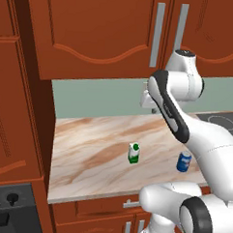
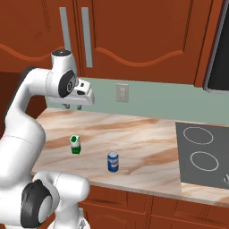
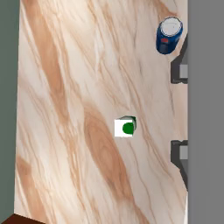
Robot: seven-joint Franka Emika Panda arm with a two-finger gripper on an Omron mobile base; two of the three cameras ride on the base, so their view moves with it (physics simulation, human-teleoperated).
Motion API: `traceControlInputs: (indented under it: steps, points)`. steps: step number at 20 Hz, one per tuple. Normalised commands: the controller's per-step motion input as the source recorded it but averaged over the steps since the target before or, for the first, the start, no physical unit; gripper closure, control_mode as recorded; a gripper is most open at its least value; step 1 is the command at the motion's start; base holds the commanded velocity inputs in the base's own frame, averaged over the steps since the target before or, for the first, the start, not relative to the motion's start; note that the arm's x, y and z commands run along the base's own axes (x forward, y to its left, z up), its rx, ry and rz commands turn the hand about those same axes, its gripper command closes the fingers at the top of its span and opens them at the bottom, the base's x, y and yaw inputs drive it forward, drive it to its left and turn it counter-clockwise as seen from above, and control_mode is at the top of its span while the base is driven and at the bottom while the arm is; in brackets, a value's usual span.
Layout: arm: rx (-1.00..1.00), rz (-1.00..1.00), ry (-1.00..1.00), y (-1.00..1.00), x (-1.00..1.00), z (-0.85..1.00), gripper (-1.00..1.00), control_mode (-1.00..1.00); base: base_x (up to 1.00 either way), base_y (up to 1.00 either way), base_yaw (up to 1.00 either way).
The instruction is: Move the drinks to the dining counter.
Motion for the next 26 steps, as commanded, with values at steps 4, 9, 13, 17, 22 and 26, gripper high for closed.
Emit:
traceControlInputs:
  steps: [4,9,13,17,22,26]
  points:
    - [0.0,0.0,-0.02,0.03,-0.25,0.0,-1.0,-1.0,0.0,0.0,0.0]
    - [0.0,0.06,-0.01,0.32,-0.61,-0.01,-1.0,-1.0,0.0,0.0,0.0]
    - [0.03,0.02,0.0,0.54,-0.53,-0.03,-1.0,-1.0,0.0,0.0,0.0]
    - [0.05,0.0,0.0,0.46,-0.43,-0.04,-1.0,-1.0,0.0,0.0,0.0]
    - [0.01,0.0,0.01,0.13,-0.31,-0.38,-1.0,-1.0,0.0,0.0,0.0]
    - [0.0,0.0,0.0,0.0,-0.06,-0.44,-1.0,-1.0,0.0,0.0,0.0]
